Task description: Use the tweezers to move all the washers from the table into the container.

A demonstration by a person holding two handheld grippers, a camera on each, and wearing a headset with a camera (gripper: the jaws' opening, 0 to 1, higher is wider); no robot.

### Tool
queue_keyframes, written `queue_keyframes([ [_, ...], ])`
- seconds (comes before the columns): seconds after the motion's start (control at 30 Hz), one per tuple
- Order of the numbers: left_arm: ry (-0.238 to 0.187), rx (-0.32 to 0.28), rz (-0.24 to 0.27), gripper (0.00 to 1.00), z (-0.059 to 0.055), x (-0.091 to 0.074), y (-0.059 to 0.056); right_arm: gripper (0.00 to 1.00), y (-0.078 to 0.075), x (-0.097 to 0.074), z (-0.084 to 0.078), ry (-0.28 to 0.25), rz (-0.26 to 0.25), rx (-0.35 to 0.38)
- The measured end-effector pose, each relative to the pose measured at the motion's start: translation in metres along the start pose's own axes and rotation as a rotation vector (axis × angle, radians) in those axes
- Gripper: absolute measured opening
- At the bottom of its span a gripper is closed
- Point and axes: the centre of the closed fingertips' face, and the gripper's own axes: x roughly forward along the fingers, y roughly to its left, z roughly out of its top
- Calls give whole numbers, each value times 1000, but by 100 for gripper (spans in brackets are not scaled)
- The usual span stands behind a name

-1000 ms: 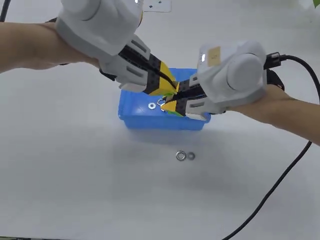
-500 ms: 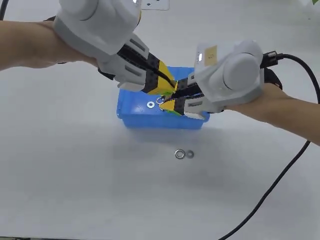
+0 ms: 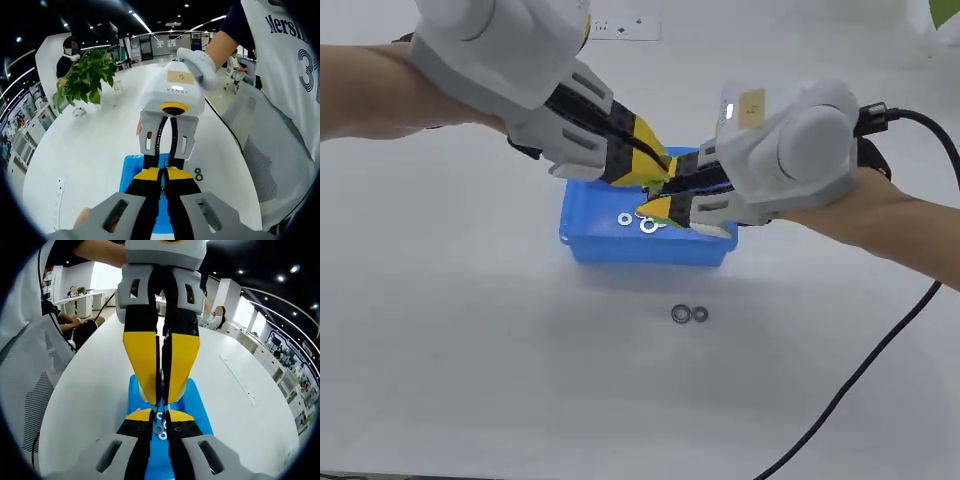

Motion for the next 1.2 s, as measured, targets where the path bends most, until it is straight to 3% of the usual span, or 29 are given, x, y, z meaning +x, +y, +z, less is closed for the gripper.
queue_keyframes([
  [0.37,-26,42,18,6,26,-18,-17,11,15,-24,26,-42,-25,-26],
  [0.63,-40,46,17,6,36,-24,-33,10,27,-36,31,-54,-24,-35],
  [0.97,-40,53,8,6,41,-26,-50,10,47,-49,36,-51,-26,-35],
  [1.2,-40,40,-2,6,39,-24,-64,10,62,-52,31,-36,-13,-33],
])
